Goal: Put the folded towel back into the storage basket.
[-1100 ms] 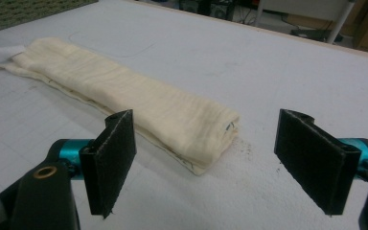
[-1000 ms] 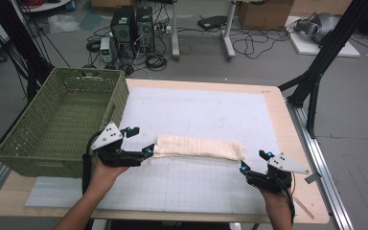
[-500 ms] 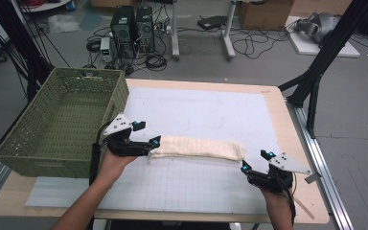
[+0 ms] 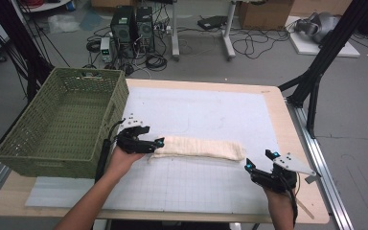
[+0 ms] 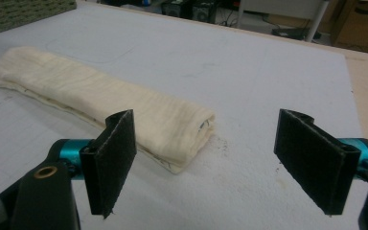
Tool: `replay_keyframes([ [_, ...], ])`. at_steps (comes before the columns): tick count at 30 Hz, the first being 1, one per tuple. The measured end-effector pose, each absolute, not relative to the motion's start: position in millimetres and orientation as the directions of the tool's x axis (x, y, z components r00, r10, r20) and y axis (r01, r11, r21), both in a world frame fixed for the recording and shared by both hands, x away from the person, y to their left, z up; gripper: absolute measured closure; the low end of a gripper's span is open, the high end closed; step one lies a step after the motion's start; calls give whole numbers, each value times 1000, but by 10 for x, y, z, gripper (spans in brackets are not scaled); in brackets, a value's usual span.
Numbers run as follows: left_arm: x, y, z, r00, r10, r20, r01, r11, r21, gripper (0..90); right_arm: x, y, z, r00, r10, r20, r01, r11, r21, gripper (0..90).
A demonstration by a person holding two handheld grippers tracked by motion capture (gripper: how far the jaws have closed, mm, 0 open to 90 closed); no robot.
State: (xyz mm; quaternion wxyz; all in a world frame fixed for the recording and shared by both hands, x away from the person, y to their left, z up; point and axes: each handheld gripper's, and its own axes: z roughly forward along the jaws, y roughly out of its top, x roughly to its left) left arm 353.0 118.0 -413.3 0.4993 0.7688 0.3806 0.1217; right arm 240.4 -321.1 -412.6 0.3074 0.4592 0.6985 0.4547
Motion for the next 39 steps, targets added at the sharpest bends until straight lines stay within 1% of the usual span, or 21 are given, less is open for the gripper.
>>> replay_keyframes([
  [6, 3562, 1125, -4219, 680, 706, -198, 488, -235, 840, 224, 2411, -3210, -4134, -392, 920, -12, 368, 169, 914, 214],
  [10, 3601, 1093, -4307, 663, 721, -201, 524, -255, 813, 238, 2421, -3209, -4140, -397, 918, -15, 365, 173, 915, 214],
  [16, 3631, 1047, -4376, 651, 732, -202, 549, -270, 791, 254, 2423, -3207, -4143, -401, 916, -15, 370, 177, 912, 214],
  [22, 3639, 979, -4465, 659, 736, -154, 554, -337, 761, 278, 2429, -3211, -4148, -403, 915, -13, 370, 176, 912, 214],
  [26, 3607, 948, -4477, 672, 735, -87, 519, -384, 764, 324, 2434, -3213, -4152, -405, 914, -16, 373, 181, 910, 214],
  [28, 3592, 943, -4473, 679, 733, -52, 500, -409, 763, 380, 2435, -3210, -4153, -405, 914, -14, 375, 180, 910, 214],
  [31, 3576, 939, -4464, 686, 727, -42, 492, -420, 763, 465, 2437, -3205, -4154, -406, 914, -16, 375, 182, 909, 214],
  [34, 3558, 922, -4460, 707, 705, -50, 480, -427, 766, 591, 2436, -3205, -4153, -405, 914, -15, 376, 181, 909, 214],
  [39, 3533, 918, -4472, 732, 678, -76, 470, -420, 776, 767, 2432, -3209, -4150, -404, 915, -14, 375, 180, 909, 214],
])
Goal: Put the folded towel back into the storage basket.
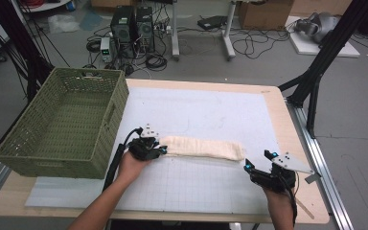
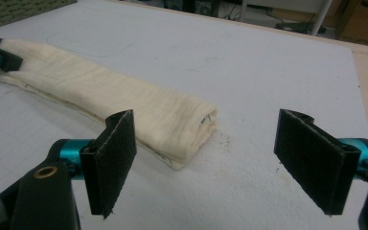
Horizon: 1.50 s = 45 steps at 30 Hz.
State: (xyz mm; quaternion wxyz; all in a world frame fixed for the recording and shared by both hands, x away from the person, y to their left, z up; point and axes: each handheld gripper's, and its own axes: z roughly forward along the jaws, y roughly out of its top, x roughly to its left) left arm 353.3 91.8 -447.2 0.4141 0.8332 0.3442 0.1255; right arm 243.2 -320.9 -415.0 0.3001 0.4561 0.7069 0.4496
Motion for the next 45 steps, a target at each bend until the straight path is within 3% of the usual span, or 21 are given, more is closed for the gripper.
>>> replay_keyframes([
  [31, 3466, 988, -4359, 745, 654, -133, 432, -321, 843, 799, 2643, -3109, -4224, -410, 912, -17, 389, 192, 901, 177],
  [45, 3441, 995, -4325, 749, 650, -127, 413, -309, 857, 799, 3001, -2984, -4417, -395, 918, 41, 517, 185, 836, 176],
])
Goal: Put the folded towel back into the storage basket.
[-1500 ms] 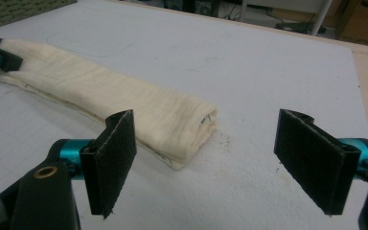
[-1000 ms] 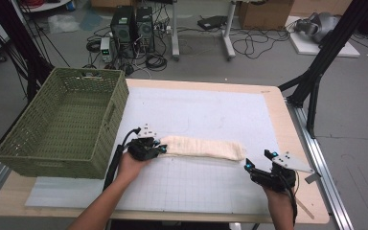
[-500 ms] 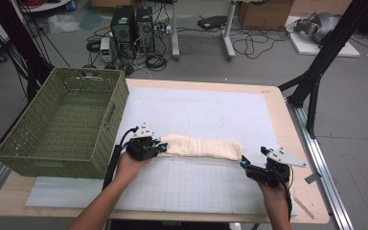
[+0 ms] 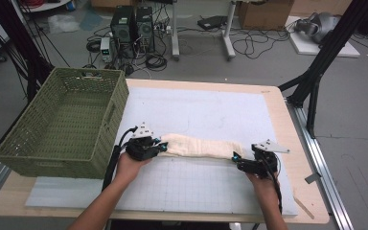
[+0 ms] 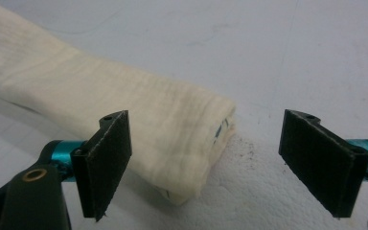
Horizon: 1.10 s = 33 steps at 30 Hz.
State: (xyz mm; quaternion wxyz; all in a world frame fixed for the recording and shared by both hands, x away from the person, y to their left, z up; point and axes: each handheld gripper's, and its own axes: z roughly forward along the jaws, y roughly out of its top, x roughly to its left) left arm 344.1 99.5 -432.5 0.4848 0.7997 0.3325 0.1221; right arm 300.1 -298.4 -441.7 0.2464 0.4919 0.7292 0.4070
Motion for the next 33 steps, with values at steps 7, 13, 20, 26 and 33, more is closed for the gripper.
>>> replay_keyframes([
  [7, 3437, 1002, -4322, 752, 647, -128, 406, -301, 863, 799, 3069, -2943, -4477, -425, 905, 35, 546, 226, 806, 264],
  [13, 3430, 1010, -4337, 753, 645, -127, 408, -308, 859, 799, 3098, -2895, -4502, -465, 885, 33, 571, 271, 775, 418],
  [20, 3417, 1004, -4346, 753, 647, -119, 414, -325, 850, 800, 3108, -2925, -4510, -506, 852, 133, 598, 235, 767, 689],
  [26, 3391, 1024, -4354, 747, 654, -115, 412, -322, 852, 800, 3083, -2914, -4493, -537, 834, 122, 580, 261, 772, 767],
  [33, 3320, 1067, -4377, 749, 651, -127, 406, -299, 864, 800, 3072, -2933, -4472, -549, 829, 101, 556, 273, 785, 780],
])
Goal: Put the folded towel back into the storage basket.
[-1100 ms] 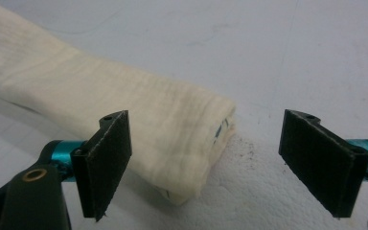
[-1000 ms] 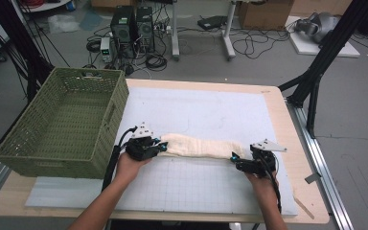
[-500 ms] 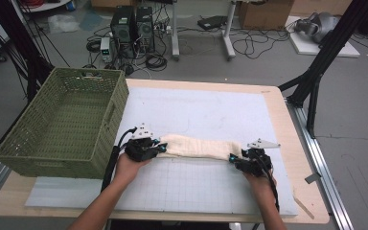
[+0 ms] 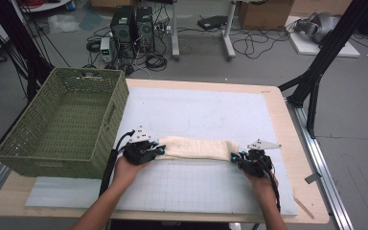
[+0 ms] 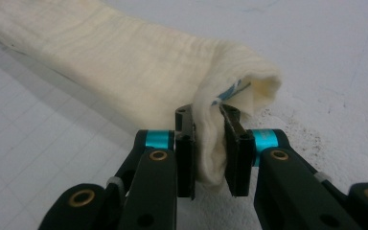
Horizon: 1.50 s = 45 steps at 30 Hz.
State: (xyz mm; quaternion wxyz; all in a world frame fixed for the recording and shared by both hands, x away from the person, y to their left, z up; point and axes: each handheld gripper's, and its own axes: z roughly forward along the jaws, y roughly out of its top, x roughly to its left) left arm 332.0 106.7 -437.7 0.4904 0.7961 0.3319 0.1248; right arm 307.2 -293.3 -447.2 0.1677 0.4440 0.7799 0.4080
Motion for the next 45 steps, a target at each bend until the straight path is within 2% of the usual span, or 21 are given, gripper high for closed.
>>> replay_keyframes([
  [12, 3189, 1155, -4300, 767, 629, -129, 357, -251, 900, 799, 3007, -2990, -4387, -597, 797, 88, 483, 270, 833, 787],
  [23, 3062, 1278, -4178, 793, 598, -113, 286, -201, 937, 799, 2919, -3000, -4257, -642, 766, 36, 370, 268, 890, 790],
  [45, 2819, 1493, -4005, 796, 600, -86, 227, -163, 960, 801, 2974, -2899, -4058, -692, 722, 8, 273, 252, 929, 799],
])
